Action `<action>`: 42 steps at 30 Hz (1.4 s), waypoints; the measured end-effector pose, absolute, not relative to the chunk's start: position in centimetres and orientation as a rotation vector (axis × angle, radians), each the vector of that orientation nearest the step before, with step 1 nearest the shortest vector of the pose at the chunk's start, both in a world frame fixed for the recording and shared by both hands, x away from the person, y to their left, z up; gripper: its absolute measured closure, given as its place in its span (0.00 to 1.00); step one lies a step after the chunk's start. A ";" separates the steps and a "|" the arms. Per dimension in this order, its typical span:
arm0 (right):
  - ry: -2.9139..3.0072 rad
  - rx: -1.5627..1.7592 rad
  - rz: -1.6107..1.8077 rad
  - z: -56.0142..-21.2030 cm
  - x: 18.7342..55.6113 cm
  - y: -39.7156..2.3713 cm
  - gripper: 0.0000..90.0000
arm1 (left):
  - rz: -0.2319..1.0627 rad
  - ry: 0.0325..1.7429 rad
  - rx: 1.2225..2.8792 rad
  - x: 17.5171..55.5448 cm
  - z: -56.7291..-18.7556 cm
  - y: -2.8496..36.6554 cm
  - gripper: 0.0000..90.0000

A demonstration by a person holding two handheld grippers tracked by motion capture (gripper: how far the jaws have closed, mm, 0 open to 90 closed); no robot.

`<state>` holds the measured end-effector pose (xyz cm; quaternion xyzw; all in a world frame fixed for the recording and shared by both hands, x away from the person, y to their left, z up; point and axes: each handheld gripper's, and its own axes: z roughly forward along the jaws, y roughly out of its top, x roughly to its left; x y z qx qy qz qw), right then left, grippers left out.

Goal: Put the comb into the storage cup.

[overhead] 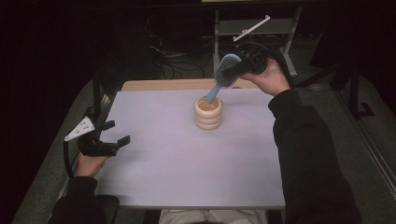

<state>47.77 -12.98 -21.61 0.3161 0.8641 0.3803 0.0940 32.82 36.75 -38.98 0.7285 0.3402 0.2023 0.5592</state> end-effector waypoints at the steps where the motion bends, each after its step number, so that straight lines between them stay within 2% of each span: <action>1: 2.567 0.937 1.125 -21.8 47.8 -13.0 0.60 | 0.481 0.806 1.718 32.8 -39.2 36.9 0.00; 10: 2.587 0.966 1.109 -23.4 48.5 -12.9 0.60 | 0.507 0.867 1.697 32.7 -39.8 37.9 0.00; 29: 2.640 1.015 1.101 -27.4 49.6 -12.2 0.59 | 0.481 0.880 1.713 32.6 -40.6 37.8 0.00; 42: 2.655 1.069 1.113 -28.9 50.3 -11.5 0.58 | 0.475 0.894 1.710 32.8 -40.6 37.7 0.00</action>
